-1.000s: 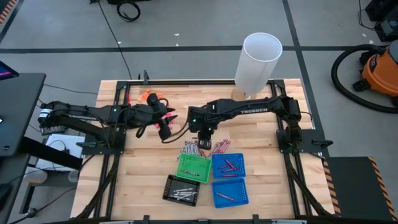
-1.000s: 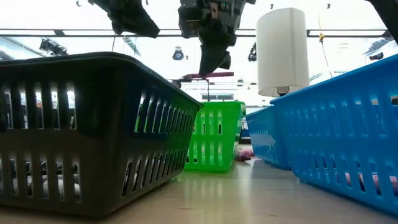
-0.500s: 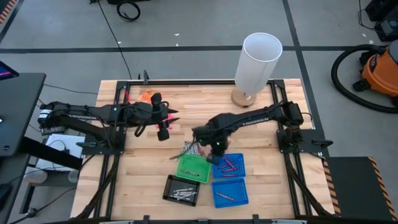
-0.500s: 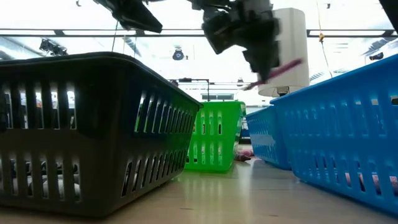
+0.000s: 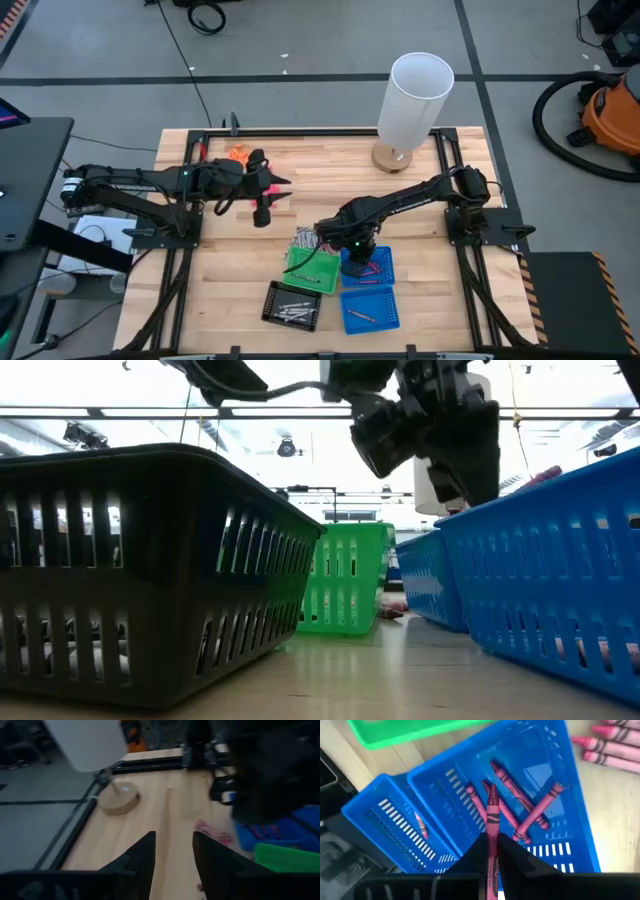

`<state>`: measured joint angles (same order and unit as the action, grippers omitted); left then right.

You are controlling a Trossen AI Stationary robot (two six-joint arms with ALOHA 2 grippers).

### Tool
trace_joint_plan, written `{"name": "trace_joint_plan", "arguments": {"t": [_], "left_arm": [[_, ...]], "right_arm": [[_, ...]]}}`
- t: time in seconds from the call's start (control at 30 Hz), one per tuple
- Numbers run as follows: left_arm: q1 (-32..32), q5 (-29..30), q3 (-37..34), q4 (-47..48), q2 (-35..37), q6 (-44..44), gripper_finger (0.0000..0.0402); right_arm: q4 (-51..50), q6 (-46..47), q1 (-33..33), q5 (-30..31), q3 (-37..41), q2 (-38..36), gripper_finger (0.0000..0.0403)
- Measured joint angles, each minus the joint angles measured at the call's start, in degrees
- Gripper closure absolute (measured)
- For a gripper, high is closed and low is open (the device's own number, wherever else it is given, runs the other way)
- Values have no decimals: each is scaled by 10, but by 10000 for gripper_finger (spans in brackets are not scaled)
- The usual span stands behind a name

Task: Sort crayons
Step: Put the violet crayon into the top blue bin, then put the white crayon into the black bin

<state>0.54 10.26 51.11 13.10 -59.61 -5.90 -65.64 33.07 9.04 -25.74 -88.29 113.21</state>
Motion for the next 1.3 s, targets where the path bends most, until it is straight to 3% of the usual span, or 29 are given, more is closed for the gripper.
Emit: {"name": "trace_joint_plan", "arguments": {"t": [0.23,0.37,0.7,0.9,1.03,1.3], "left_arm": [[0,-82,0,-20,5,4,260],[-4,-115,0,-21,5,11,260],[-3,-131,0,-21,4,-7,260],[7,-147,-2,12,4,-28,260],[0,-176,-67,-22,16,1,260],[-11,-152,-212,-251,18,135,260]], "right_arm": [[101,-5,-33,-43,47,0,368],[95,-1,-39,-58,54,0,355],[80,-2,-38,-74,57,0,300],[53,3,-42,-98,57,-25,294],[49,20,-46,-97,56,-67,294],[86,48,-34,-18,56,-149,294]]}}
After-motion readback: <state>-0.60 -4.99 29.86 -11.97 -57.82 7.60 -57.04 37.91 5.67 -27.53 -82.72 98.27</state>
